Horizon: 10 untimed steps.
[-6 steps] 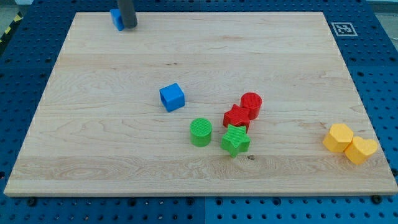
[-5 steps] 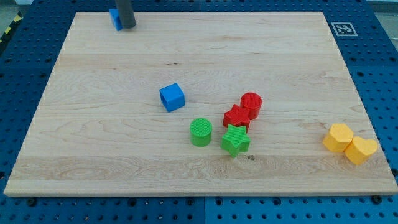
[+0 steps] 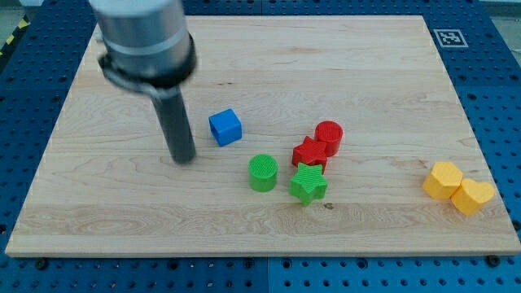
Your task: Slide the blue cube towards top center
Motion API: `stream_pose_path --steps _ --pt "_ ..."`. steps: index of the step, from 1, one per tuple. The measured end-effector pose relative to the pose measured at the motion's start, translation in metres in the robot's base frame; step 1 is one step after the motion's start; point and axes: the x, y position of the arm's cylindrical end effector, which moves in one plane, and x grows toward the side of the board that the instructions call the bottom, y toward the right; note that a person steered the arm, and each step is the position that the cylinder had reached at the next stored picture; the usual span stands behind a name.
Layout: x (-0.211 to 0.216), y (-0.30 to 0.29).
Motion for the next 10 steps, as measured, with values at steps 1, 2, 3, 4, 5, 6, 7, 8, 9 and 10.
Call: stream_pose_path --steps 1,2,3,4,5,6,7,8,9,10 --pt "0.021 0.056" --pt "0.015 0.056" --pt "-0.019 0.056" --pt "-0.045 0.056" --pt "-0.053 0.04" --pt "-0.071 0.01" --pt "-0.094 0.002" --pt "-0.105 0.002" --pt "-0.124 0.002" --pt "-0.157 0.002"
